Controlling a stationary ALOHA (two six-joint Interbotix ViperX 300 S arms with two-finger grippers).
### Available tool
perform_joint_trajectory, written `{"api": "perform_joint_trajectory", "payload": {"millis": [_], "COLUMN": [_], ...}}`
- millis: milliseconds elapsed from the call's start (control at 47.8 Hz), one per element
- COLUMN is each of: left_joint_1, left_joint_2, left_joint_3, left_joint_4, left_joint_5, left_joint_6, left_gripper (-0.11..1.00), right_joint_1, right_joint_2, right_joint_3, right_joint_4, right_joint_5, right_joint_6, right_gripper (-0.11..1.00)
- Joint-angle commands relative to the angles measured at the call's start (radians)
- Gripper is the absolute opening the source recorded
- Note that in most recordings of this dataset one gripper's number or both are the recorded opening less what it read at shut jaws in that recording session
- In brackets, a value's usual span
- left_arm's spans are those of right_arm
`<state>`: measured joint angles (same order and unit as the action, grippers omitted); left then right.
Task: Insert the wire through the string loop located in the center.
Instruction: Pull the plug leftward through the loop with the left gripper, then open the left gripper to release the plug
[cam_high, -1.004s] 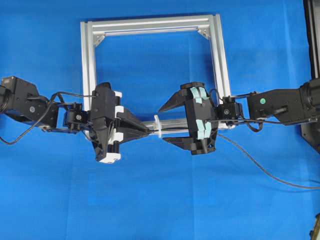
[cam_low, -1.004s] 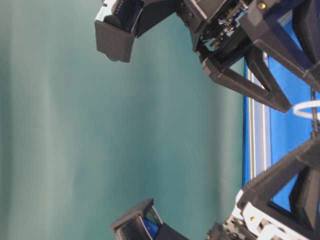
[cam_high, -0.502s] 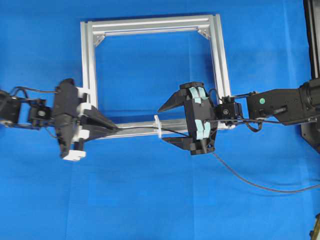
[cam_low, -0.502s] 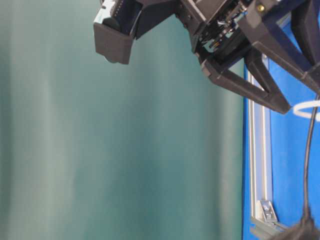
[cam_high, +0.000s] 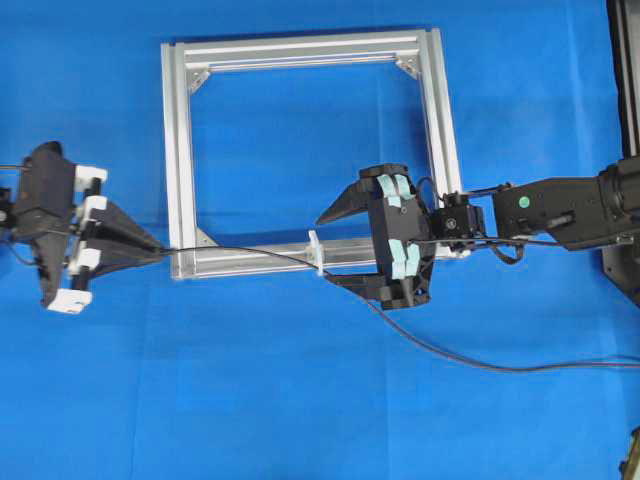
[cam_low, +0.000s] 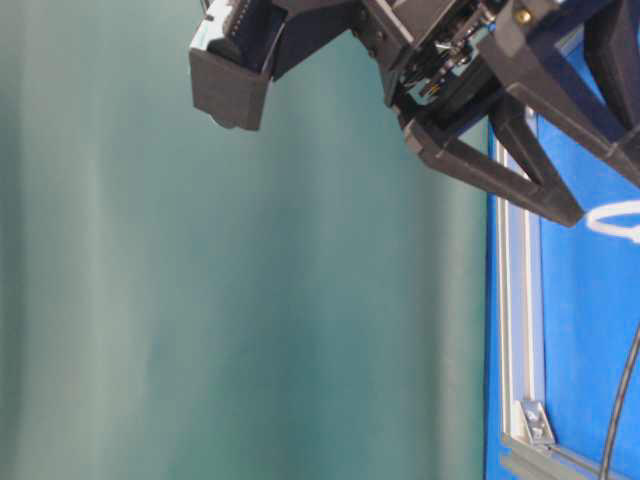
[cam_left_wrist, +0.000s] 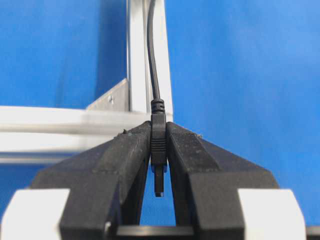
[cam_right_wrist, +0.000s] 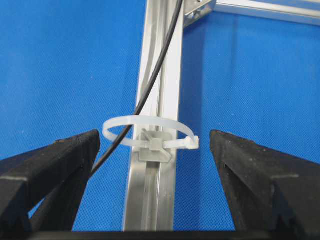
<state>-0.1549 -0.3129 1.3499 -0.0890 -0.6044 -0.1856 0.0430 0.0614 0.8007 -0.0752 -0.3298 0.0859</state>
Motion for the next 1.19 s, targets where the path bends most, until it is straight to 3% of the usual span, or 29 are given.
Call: {"api": "perform_joint_trajectory", "payload": {"millis": [0, 669, 732, 878, 962, 1171], "left_joint_1": [-0.005, 0.003, 0.009, 0.009, 0.014, 0.021], "left_joint_2": [-0.029, -0.002, 0.0, 0.002, 0.0, -0.002], "left_joint_3": [0.002, -0.031, -0.034, -0.037, -0.038, -0.04], "left_joint_4": [0.003, 0.003, 0.003, 0.003, 0.003, 0.003], "left_joint_5": [0.012, 0.133, 0.137, 0.158, 0.169, 0.172], "left_joint_6": [-0.002, 0.023, 0.018, 0.02, 0.02, 0.021], "left_gripper": [0.08, 0.1, 0.23, 0.69, 0.87, 0.89], "right_joint_1": [0.0, 0.0, 0.0, 0.0, 0.0, 0.0], "right_joint_2": [-0.014, -0.014, -0.014, -0.014, -0.017, -0.035], "right_joint_3": [-0.018, -0.02, -0.02, -0.02, -0.02, -0.017], "right_joint_4": [0.0, -0.002, 0.0, 0.0, 0.0, -0.002], "right_joint_5": [-0.002, -0.003, -0.003, 0.006, 0.015, 0.02], "right_joint_6": [0.002, 0.002, 0.002, 0.002, 0.002, 0.002], "right_gripper": [0.97, 0.97, 0.97, 0.97, 0.97, 0.97]}}
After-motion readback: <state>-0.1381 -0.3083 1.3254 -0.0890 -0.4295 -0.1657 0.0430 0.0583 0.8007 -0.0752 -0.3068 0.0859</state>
